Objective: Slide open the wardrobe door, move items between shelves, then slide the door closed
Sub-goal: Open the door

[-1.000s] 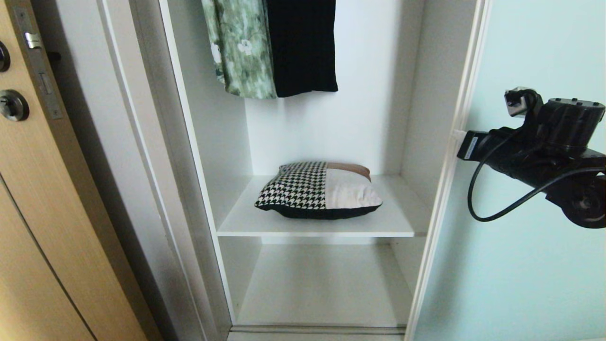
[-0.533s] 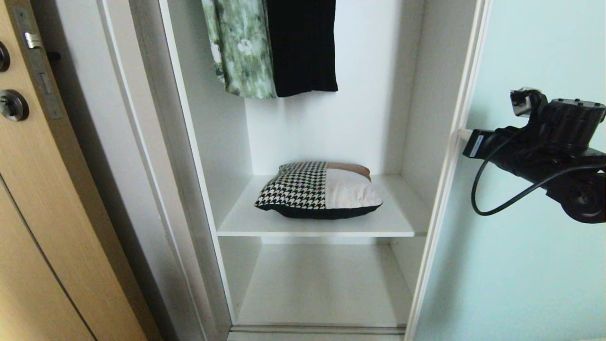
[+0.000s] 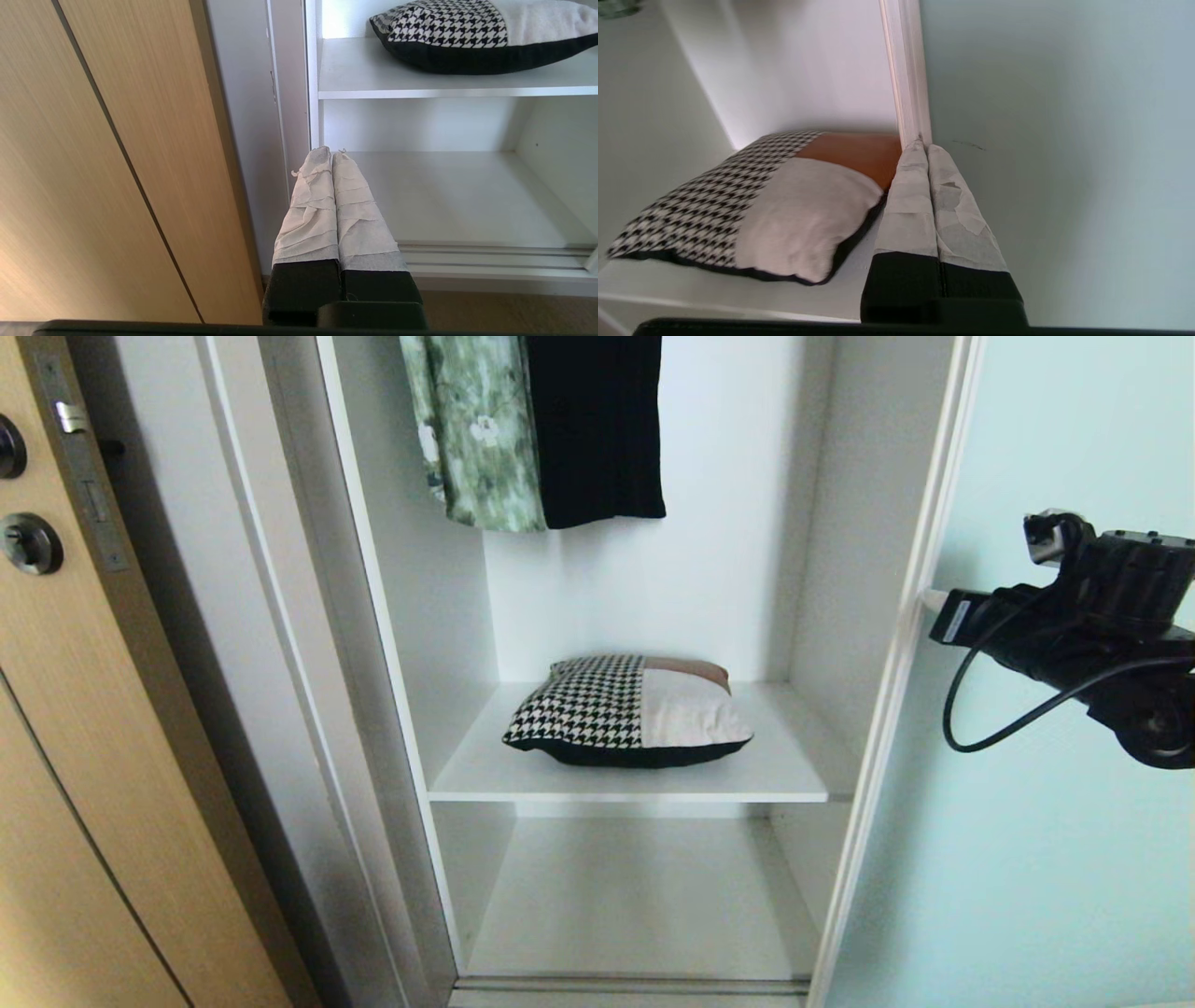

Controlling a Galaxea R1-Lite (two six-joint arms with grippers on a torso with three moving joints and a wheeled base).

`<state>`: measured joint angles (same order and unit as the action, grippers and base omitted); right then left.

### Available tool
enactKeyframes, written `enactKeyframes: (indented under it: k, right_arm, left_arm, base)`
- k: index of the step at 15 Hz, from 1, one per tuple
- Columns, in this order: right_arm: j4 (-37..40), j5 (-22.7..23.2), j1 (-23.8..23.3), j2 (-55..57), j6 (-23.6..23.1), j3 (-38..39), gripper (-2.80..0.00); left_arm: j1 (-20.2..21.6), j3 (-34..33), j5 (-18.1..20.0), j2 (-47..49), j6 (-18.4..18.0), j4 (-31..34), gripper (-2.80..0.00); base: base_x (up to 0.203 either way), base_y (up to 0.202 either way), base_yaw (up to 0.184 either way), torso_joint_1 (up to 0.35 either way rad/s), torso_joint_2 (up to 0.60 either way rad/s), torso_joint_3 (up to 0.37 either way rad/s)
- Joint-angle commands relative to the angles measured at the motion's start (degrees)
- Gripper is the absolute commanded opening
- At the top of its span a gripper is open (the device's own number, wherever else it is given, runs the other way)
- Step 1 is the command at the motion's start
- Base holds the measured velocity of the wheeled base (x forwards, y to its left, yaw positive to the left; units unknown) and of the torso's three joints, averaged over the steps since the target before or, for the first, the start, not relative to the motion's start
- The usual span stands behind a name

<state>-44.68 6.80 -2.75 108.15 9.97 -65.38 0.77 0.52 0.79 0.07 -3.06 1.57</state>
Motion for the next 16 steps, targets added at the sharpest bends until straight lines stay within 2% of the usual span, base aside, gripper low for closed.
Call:
enactKeyframes:
  k: [1,4,6,10,13,16]
  right_arm:
    - [-0.32,-0.03,-1.12,-0.65,0.45,0.90,-2.80]
    - [-0.32,0.14,-1.12,-3.02,4.50,2.54,-2.80]
    - [-0.32,0.74,-1.12,-4.04,4.60,2.74,-2.80]
    - [-0.35,5.84,-1.33,-9.56,4.62,5.94,-2.80]
    - [-0.87,12.73,-2.52,-17.46,3.86,12.91,-2.80]
    - [-2.03,18.32,-2.76,-28.47,2.48,25.69,-2.80]
  left_arm:
    - [0.02,0.00,0.00,0.10,-0.02,0.01,-2.80]
    - [0.02,0.00,0.00,0.10,-0.02,0.01,-2.80]
    - [0.02,0.00,0.00,0.10,-0.02,0.01,-2.80]
    - [0.02,0.00,0.00,0.10,-0.02,0.01,-2.80]
    - [0.05,0.00,0.00,0.10,-0.02,0.01,-2.80]
    - [0.02,0.00,0.00,0.10,-0.02,0.01,-2.80]
  base:
    - [0.000,0.000,0.000,0.000,0.00,0.000]
    - [0.000,0.000,0.000,0.000,0.00,0.000]
    - [0.000,0.000,0.000,0.000,0.00,0.000]
    - [0.000,0.000,0.000,0.000,0.00,0.000]
    - [0.000,0.000,0.000,0.000,0.00,0.000]
    - [0.000,0.000,0.000,0.000,0.00,0.000]
